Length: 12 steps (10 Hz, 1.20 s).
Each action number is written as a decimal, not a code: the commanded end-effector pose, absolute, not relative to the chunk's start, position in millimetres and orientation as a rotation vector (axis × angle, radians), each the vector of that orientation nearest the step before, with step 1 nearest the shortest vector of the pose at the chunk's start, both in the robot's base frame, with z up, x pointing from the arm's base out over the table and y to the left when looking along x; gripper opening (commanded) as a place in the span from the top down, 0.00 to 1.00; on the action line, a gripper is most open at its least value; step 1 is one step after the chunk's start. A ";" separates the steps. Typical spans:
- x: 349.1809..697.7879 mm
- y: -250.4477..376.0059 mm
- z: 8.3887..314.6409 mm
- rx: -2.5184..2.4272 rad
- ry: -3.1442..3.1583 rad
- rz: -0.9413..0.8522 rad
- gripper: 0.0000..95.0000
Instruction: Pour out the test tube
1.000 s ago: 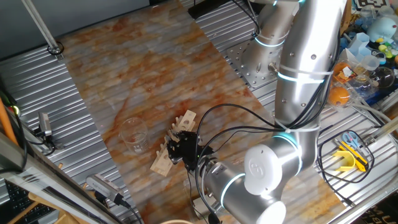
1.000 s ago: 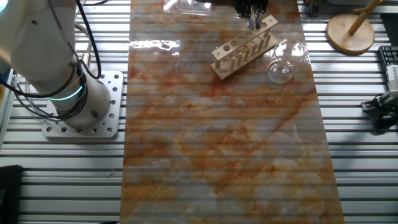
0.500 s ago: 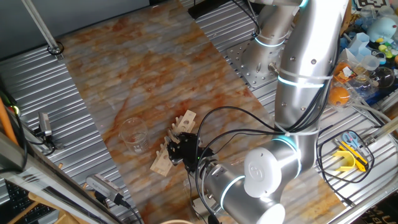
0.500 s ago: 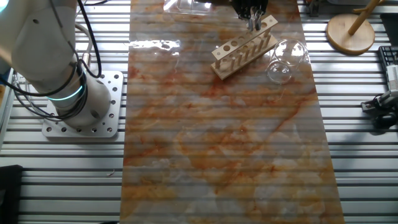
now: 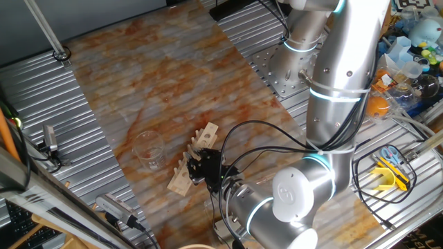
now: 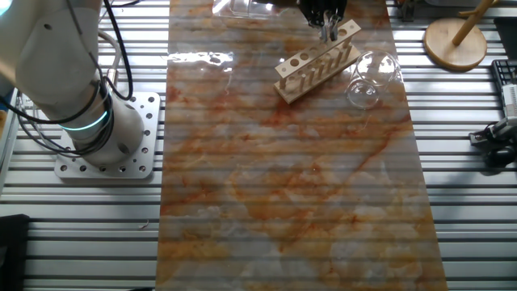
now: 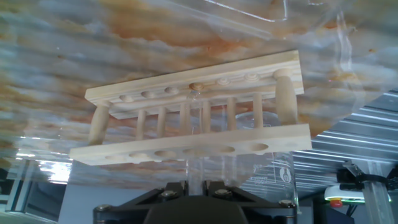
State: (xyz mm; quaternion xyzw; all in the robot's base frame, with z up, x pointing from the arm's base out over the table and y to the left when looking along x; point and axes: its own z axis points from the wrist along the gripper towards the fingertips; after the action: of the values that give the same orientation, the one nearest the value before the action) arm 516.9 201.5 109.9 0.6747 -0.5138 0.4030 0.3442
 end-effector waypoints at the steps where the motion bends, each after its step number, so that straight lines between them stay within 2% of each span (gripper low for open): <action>1: 516.7 200.8 108.7 1.755 -1.335 1.047 1.00; 12: 512.9 201.7 103.0 1.726 -1.353 1.074 1.00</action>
State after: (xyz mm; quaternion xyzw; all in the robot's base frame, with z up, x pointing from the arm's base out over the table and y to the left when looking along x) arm 513.0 201.5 103.3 0.6640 -0.5197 0.4139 0.3431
